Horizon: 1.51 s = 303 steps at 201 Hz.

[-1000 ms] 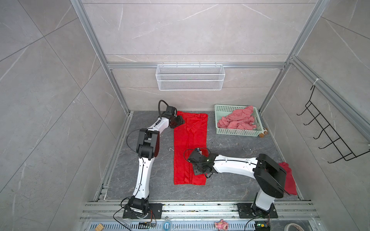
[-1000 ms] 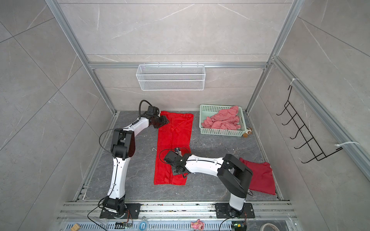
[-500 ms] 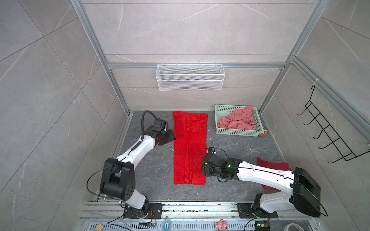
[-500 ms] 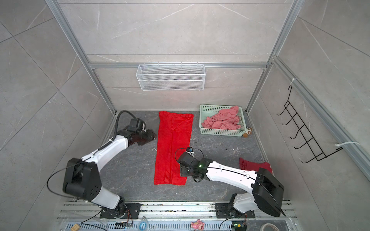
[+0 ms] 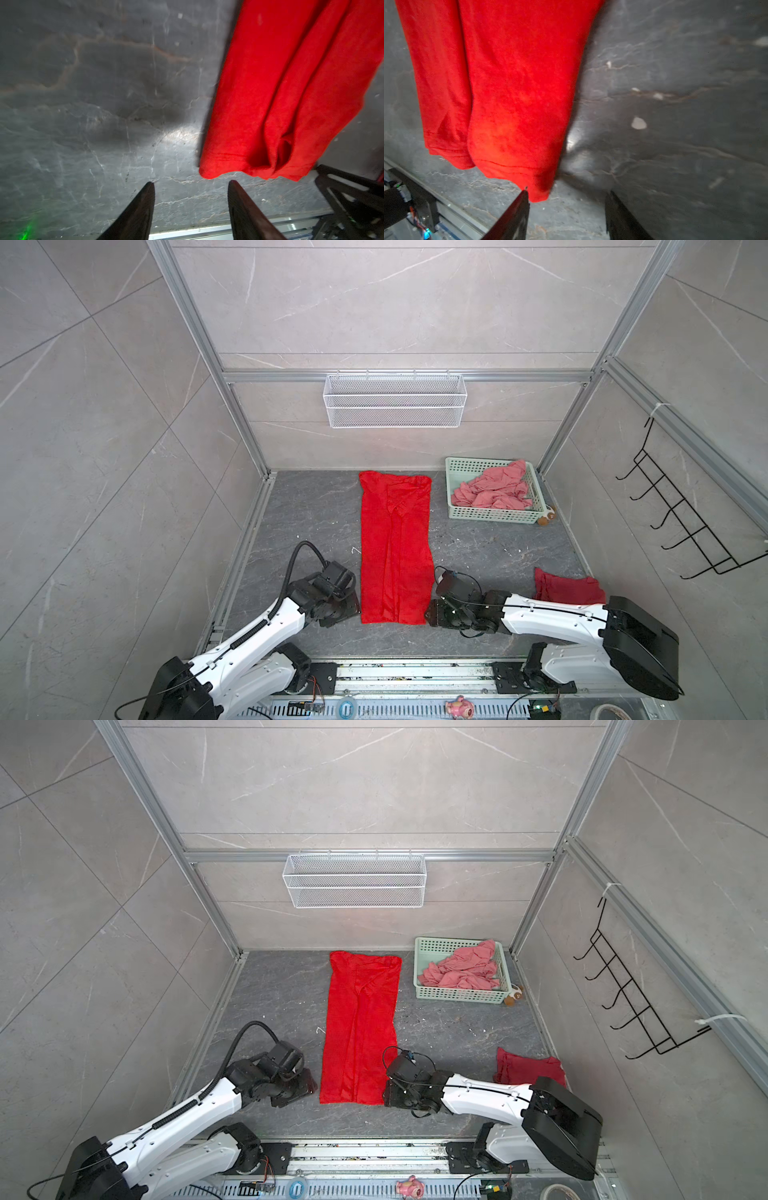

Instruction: Fold and stack the t-shirts

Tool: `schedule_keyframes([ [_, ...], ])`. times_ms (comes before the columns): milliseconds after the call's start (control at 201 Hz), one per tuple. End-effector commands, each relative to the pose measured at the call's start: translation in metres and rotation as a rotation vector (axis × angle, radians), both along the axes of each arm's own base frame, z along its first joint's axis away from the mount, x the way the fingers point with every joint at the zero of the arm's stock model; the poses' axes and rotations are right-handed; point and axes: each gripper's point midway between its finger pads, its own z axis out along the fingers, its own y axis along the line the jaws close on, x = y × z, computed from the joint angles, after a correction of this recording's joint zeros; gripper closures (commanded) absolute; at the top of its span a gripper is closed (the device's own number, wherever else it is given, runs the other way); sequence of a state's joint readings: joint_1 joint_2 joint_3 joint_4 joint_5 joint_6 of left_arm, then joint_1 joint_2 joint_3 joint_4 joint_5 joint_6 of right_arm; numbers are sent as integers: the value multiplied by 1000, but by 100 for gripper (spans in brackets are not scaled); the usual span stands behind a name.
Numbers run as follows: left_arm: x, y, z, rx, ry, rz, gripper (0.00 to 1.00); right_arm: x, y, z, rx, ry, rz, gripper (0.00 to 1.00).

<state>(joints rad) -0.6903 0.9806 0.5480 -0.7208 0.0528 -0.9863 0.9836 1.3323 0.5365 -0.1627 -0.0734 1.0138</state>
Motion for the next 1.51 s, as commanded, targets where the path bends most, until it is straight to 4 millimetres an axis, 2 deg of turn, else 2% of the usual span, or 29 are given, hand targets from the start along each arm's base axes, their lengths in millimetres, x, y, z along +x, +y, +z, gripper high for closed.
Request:
schedule_keyframes([
  [0,-5,-10,-12,-29,30,56,42,-8,12,-14,39,64,-8,49],
  [204,-5,-24,-27,-89,39,57,43,-10,9,-24,-2,86,-28,65],
  [363,1,-36,-29,-150,12,39,43,-9,3,-23,-30,68,-44,70],
  [518,2,-38,-28,-165,5,33,47,-8,4,-25,-52,74,-40,75],
  [672,-4,-35,-17,-178,7,33,54,-6,0,-25,-79,65,-49,78],
  [776,-4,-33,-6,-183,-18,25,53,-5,0,-24,-79,63,-55,78],
  [846,-3,-34,0,-204,-38,24,49,-5,-1,-24,-83,64,-58,78],
  [921,-5,-35,-5,-213,-26,28,45,-5,-2,-24,-83,63,-59,78],
  [1224,-1,-48,-29,-205,27,-3,46,-6,0,-23,-88,61,-50,82],
  [1309,0,-54,-35,-211,44,-16,54,-6,0,-23,-90,57,-49,87],
  [1473,-1,-51,-43,-178,57,-25,100,-8,4,-21,-107,49,-15,99],
  [1503,-3,-49,-44,-175,60,-24,100,-9,4,-20,-120,45,-4,100],
])
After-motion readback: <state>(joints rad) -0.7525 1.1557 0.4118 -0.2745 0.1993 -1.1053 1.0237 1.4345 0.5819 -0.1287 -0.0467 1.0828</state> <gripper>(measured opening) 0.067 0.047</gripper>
